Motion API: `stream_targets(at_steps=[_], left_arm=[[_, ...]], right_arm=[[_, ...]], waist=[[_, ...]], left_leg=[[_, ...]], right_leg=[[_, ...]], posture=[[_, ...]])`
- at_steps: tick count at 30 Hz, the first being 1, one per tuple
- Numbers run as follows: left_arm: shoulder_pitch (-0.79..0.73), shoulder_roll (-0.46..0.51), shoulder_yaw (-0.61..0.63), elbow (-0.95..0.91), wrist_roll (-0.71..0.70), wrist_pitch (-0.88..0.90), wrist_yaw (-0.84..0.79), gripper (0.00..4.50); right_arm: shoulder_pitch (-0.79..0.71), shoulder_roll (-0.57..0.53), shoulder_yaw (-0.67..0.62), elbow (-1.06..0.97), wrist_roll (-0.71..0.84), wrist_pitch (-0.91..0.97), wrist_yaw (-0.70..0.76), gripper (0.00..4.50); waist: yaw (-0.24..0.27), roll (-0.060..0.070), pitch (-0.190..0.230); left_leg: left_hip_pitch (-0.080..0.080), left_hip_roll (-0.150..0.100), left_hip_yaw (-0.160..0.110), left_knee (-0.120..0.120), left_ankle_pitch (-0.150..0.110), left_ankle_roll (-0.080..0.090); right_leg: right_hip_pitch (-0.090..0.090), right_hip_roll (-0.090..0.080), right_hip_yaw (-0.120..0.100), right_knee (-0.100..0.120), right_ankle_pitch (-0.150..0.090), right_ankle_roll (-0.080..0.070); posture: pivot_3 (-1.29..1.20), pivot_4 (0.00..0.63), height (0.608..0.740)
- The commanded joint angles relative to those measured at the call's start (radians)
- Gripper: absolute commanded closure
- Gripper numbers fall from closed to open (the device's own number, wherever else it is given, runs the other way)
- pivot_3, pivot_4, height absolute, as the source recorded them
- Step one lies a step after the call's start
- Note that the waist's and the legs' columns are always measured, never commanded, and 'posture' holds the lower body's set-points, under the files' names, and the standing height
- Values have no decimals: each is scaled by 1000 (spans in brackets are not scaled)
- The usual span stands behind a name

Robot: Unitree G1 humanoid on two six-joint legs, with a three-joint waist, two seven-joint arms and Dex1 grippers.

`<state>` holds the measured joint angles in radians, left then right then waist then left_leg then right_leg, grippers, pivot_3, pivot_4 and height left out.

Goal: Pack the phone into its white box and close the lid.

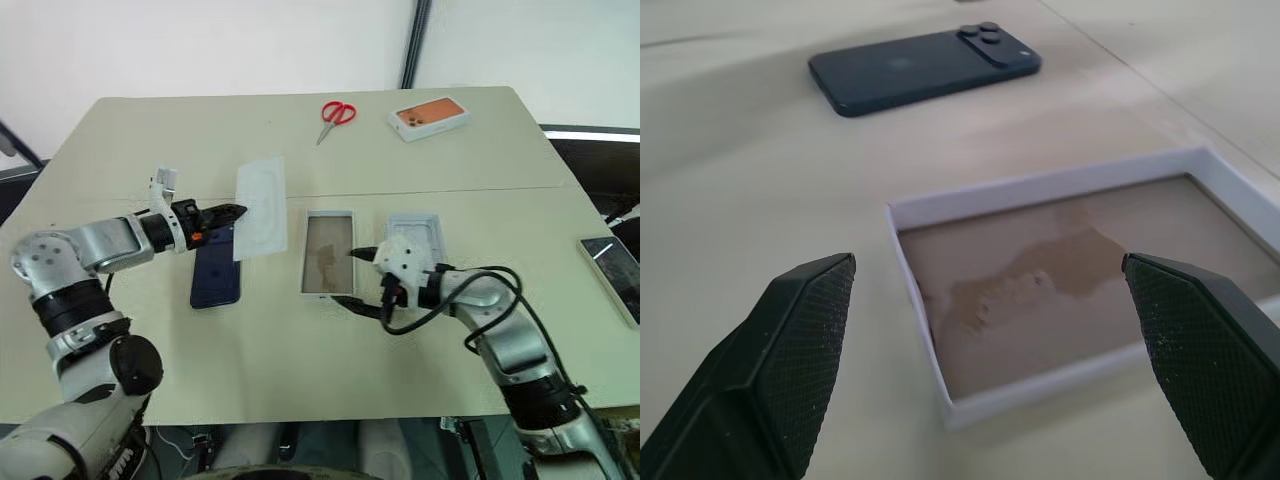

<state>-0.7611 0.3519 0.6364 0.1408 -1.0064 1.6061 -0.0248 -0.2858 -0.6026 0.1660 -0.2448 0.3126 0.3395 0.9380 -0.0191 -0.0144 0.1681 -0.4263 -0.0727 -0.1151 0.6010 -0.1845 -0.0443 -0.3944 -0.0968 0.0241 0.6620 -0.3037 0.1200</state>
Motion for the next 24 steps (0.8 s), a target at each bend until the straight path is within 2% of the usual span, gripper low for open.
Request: stream_targets(at_steps=[1, 5, 7, 9, 10, 15, 21, 24], left_arm=[[6, 58, -78, -46, 41, -34, -60, 4478], [9, 65, -95, -43, 58, -49, -88, 4478], [18, 59, -99, -56, 62, -42, -95, 4500], [31, 60, -106, -71, 65, -31, -104, 4500], [36, 60, -105, -77, 65, -29, -108, 4500], [38, 55, -89, -83, 71, -23, -114, 4500], [-16, 3, -12, -45, 70, -3, -87, 4500], [-35, -22, -1, -48, 55, 8, -71, 4500]], right_arm=[[-55, 21, 59, 10, -46, -18, 7, 0], [-77, 41, 134, 70, -103, -49, 32, 0], [-84, 50, 166, 101, -128, -53, 41, 558], [-89, 49, 191, 122, -154, -62, 49, 1342], [-92, 48, 199, 135, -172, -78, 48, 1956], [-99, 34, 214, 166, -224, -133, 62, 4399], [-101, 47, 179, 129, -162, -93, 105, 4461], [-91, 90, 172, 50, -99, -15, 86, 4461]], waist=[[1, 0, 0], [10, -1, 0], [9, -1, 0], [6, -1, 0], [5, -1, 0], [5, -1, 0], [7, -1, 0], [5, -2, 0]], left_leg=[[0, 0, 0, 0, 0, 0], [0, -1, 0, 1, 0, 0], [0, -1, 0, 2, 0, 0], [-1, -1, 0, 2, -1, 0], [0, -1, 0, 3, -1, -1], [-1, 0, 0, 3, -1, -1], [-1, 0, 0, 4, -2, -1], [-1, 0, -1, 5, -2, -1]], right_leg=[[0, 0, 0, 1, 0, 0], [1, 0, 0, 0, 0, 0], [1, -1, 0, 0, 0, 0], [1, -1, 0, 1, 0, 0], [0, 0, 0, 1, 0, 0], [0, 0, 0, 1, 0, 0], [1, 0, 0, 1, 0, 0], [1, 0, 0, 1, 0, 0]], posture=[[0, 150, 740], [0, 150, 740], [0, 150, 740], [0, 150, 740], [0, 150, 740], [0, 150, 740], [0, 150, 740], [0, 150, 740]])
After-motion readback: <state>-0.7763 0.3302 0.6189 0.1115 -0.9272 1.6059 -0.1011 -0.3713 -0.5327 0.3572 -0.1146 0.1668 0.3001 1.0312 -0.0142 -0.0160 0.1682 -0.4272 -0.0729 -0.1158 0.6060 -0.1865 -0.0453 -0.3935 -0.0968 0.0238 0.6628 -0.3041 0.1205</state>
